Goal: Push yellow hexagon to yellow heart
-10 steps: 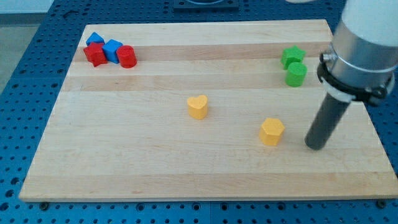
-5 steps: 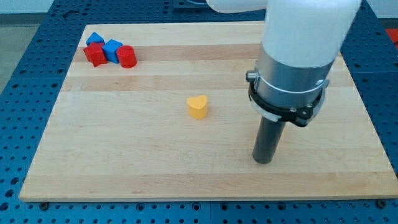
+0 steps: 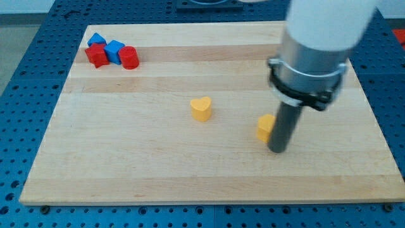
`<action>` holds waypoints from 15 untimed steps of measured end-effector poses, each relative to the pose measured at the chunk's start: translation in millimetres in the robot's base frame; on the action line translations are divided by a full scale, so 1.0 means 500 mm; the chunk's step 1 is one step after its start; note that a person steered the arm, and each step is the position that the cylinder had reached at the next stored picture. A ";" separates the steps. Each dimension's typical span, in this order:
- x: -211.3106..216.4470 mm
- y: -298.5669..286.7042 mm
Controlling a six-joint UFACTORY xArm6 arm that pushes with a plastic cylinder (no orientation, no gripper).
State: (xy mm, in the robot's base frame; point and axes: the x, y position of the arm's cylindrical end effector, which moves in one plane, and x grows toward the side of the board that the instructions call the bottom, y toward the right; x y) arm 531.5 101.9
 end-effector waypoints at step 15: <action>-0.173 -0.024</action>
State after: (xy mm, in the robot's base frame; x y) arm 444.8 89.9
